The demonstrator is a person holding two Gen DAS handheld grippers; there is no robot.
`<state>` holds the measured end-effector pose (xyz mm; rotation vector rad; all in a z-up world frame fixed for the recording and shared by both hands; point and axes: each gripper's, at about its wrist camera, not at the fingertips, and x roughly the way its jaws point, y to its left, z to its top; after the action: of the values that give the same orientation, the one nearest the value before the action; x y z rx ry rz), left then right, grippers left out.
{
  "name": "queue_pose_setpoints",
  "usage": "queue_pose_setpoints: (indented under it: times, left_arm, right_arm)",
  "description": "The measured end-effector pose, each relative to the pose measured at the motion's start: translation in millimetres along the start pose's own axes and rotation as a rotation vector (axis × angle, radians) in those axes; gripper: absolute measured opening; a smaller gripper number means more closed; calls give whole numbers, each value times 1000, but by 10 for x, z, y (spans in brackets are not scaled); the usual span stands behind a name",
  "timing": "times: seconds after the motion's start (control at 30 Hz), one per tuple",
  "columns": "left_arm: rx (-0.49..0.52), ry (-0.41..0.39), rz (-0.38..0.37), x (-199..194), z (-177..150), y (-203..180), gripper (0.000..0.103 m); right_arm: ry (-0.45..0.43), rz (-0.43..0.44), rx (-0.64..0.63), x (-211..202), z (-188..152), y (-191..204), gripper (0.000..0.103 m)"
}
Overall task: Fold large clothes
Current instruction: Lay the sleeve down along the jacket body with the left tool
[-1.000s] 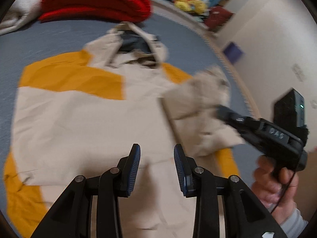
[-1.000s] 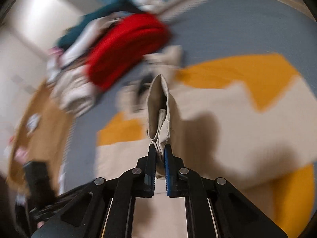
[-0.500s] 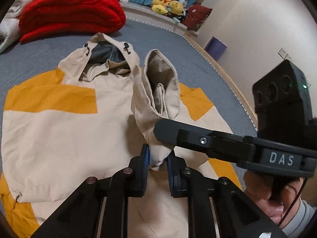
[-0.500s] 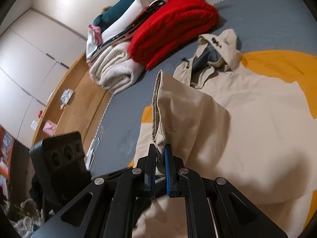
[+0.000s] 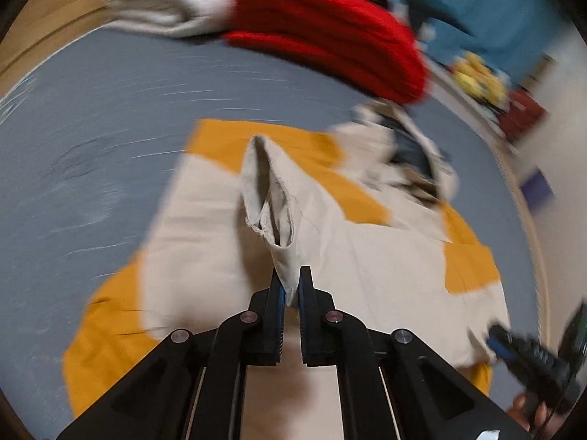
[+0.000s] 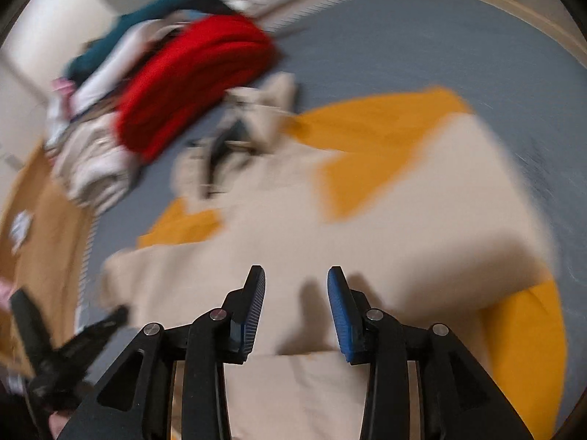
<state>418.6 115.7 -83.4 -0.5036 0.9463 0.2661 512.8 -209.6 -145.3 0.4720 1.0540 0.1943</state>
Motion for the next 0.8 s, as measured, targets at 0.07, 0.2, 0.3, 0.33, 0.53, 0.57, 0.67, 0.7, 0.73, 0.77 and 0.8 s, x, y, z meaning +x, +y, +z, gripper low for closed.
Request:
queue_pose_setpoints:
  times: [0.07, 0.2, 0.3, 0.33, 0.53, 0.57, 0.67, 0.7, 0.73, 0.77, 0.8]
  left_arm:
    - [-70, 10, 21, -5, 12, 174, 5]
    - [-168, 59, 21, 97, 62, 480, 9]
    - [-227, 84, -26, 168, 114, 628, 10]
    - [-246, 108, -45, 202, 114, 657, 12]
    - [-378, 191, -43, 311, 44, 927, 16]
    - [-389, 188, -35, 301, 49, 966, 16]
    - [-397, 173, -16, 260, 75, 1031, 16]
    - [-402, 171, -13, 256, 79, 1053, 16]
    - [-409, 173, -15, 260, 79, 1077, 16]
    - [-418, 181, -21, 273, 77, 1104, 16]
    - [-430, 192, -27, 291, 64, 1131, 16]
  right_arm:
    - [37, -70, 53, 91, 10, -162, 37]
    - [98, -151, 160, 211, 7, -450, 37]
    - [112, -154, 243, 229, 19, -637, 37]
    - [111, -157, 267, 225, 26, -691, 37]
    - [-50, -268, 507, -187, 76, -1221, 37]
    - [-86, -280, 542, -274, 67, -1327, 37]
    - [-145, -274, 602, -442, 84, -1499, 37]
    - [-142, -270, 605, -452, 81, -1509, 37]
    - [-133, -261, 608, -442, 71, -1507, 37]
    - [-112, -244, 614, -405, 45, -1496, 38]
    - [-77, -227, 622, -339, 7, -1483, 38]
